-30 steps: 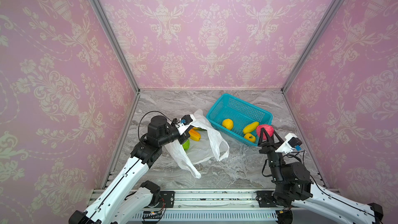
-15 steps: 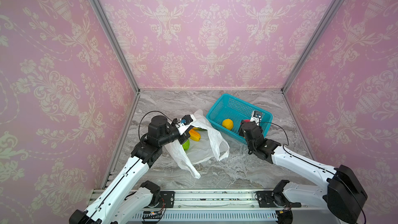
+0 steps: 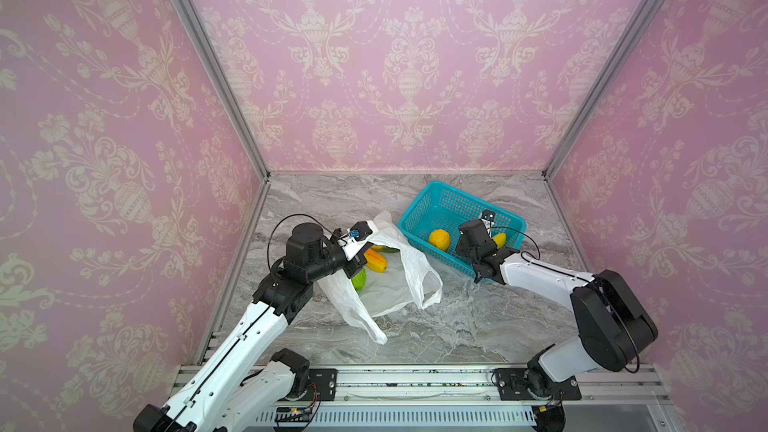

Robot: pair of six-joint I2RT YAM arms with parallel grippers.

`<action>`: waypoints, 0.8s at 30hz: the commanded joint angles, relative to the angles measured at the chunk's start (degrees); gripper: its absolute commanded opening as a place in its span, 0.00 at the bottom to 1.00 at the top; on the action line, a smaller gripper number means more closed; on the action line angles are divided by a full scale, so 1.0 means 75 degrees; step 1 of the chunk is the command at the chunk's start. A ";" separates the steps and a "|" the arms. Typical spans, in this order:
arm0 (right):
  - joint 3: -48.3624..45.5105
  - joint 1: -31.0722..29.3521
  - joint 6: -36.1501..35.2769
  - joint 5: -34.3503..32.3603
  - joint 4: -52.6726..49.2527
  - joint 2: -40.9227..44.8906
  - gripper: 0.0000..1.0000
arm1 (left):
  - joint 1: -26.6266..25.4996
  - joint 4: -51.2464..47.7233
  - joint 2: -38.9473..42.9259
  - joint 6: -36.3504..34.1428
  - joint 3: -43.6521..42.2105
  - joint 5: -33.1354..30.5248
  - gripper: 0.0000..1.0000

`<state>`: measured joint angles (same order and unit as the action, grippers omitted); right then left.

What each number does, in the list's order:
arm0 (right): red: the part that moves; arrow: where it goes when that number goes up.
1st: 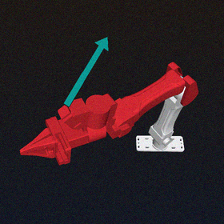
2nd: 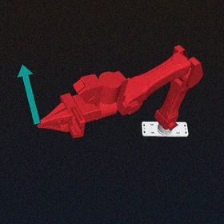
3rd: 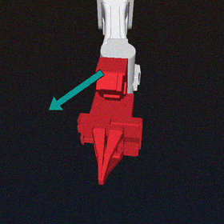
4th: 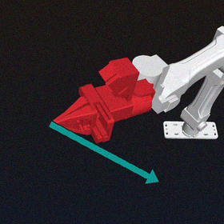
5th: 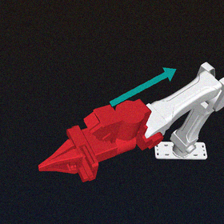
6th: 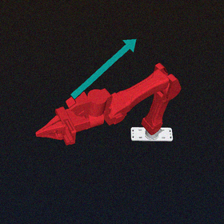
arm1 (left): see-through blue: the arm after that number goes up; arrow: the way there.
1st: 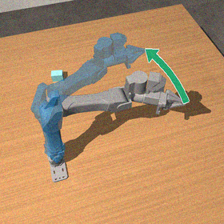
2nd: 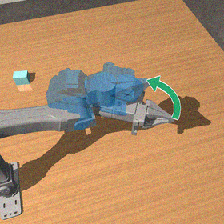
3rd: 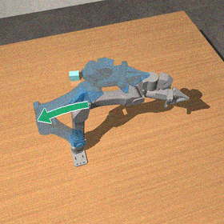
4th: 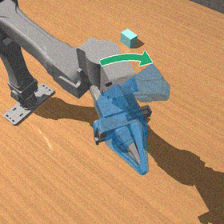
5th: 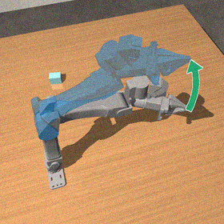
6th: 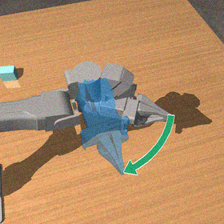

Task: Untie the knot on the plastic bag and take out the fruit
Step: 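Lower the red fruit into the teal basket and open the right gripper, then move the right gripper back into the bag toward the green fruit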

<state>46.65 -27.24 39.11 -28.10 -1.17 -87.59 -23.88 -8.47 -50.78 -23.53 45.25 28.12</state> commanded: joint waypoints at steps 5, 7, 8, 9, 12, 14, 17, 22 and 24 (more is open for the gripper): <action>-0.0290 0.0010 0.0145 0.0148 0.0062 0.0670 0.85 | -0.0074 -0.0092 0.0022 -0.0209 0.0177 -0.0062 0.00; -0.0524 0.0000 0.0153 0.0145 0.0126 0.1042 0.92 | -0.0074 -0.0101 0.0021 -0.0203 0.0177 -0.0074 0.00; -0.0686 0.0005 0.0113 0.0195 0.0249 0.1284 0.95 | -0.0073 -0.0092 0.0021 -0.0203 0.0177 -0.0063 0.00; -0.0877 0.0002 0.0036 0.0269 0.0406 0.1567 0.98 | -0.0074 -0.0092 0.0023 -0.0203 0.0177 -0.0067 0.00; -0.1427 -0.0001 -0.0166 0.0500 0.0766 0.2523 1.00 | -0.0067 -0.0108 0.0021 -0.0212 0.0177 -0.0059 0.00; -0.1764 -0.0011 -0.0273 0.0612 0.0845 0.3261 1.00 | -0.0074 -0.0110 0.0033 -0.0220 0.0187 -0.0068 0.00; -0.2312 -0.0132 -0.0484 0.0807 0.0967 0.4595 1.00 | -0.0074 -0.0103 0.0033 -0.0214 0.0189 -0.0064 0.00; -0.2886 -0.0817 -0.1302 0.1128 0.1073 0.6747 0.93 | -0.0074 -0.0158 0.0049 -0.0238 0.0212 -0.0075 0.00; -0.3067 -0.1261 -0.1669 0.1246 0.1163 0.7452 0.90 | -0.0074 -0.0149 0.0074 -0.0250 0.0212 -0.0099 0.00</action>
<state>25.63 -33.65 32.38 -21.06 5.67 -36.36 -23.88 -8.67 -50.76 -23.73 45.28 28.10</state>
